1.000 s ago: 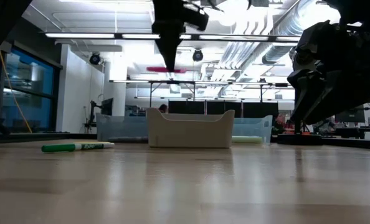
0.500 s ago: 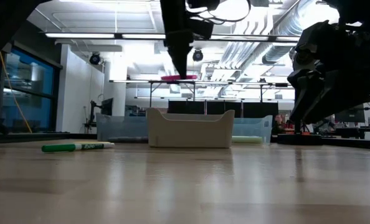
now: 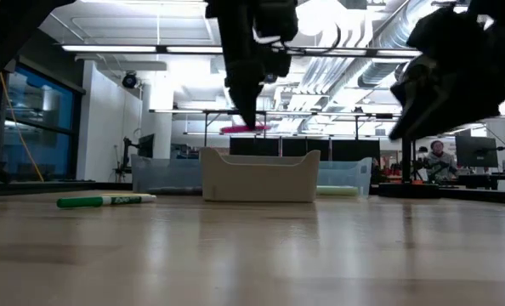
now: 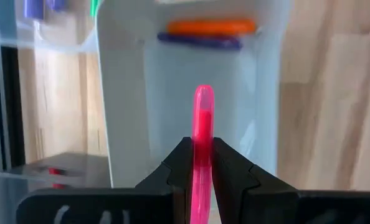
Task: Pick & Place Markers
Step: Put the pink pen into the gray bin
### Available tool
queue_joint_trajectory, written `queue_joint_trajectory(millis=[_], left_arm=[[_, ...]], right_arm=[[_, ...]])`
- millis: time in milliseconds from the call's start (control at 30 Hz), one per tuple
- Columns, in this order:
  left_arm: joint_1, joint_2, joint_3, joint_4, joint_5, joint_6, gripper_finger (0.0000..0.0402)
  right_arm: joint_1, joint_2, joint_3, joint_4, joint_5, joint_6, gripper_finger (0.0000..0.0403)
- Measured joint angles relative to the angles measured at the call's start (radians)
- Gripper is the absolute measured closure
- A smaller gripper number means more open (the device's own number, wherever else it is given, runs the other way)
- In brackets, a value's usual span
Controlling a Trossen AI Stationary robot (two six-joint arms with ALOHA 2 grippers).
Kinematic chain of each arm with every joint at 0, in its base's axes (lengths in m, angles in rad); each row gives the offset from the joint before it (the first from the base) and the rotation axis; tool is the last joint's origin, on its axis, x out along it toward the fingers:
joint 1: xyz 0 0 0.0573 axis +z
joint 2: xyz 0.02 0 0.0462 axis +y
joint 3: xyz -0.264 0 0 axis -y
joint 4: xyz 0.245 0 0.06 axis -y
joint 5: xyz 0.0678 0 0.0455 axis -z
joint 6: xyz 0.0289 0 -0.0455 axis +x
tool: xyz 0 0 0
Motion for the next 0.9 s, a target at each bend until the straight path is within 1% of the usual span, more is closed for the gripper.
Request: queue_joint_trajectory(millis=[67,233,333,533,667,733,800,900], left_arm=[[0.001,0.000,-0.027,0.004,-0.002,-0.002,0.0363],[0.001,0.000,-0.074,0.051,0.013,-0.003,0.0363],[0.001,0.000,-0.104,0.110,0.038,0.000,0.0363],[0.013,0.000,-0.118,0.128,0.051,0.002,0.0363],[0.033,0.000,-0.118,0.173,0.111,0.008,0.0363],[0.045,0.000,-0.118,0.196,0.145,0.016,0.0363],[0.054,0.000,-0.118,0.215,0.165,0.020,0.0363],[0.061,0.000,-0.118,0.223,0.179,0.019,0.0363]], right_arm=[[0.000,-0.054,0.000,-0.005,0.002,-0.037,0.0263],[-0.004,-0.229,-0.013,-0.068,0.046,-0.103,0.0263],[-0.022,-0.361,-0.077,-0.068,0.057,-0.130,0.0263],[-0.076,-0.662,-0.221,-0.065,0.041,-0.117,0.0263],[-0.130,-0.836,-0.263,-0.108,0.011,-0.097,0.0263],[-0.163,-0.899,-0.268,-0.152,-0.028,-0.079,0.0263],[-0.202,-0.945,-0.269,-0.221,-0.080,-0.054,0.0263],[-0.262,-0.976,-0.269,-0.276,-0.157,-0.041,0.0263]])
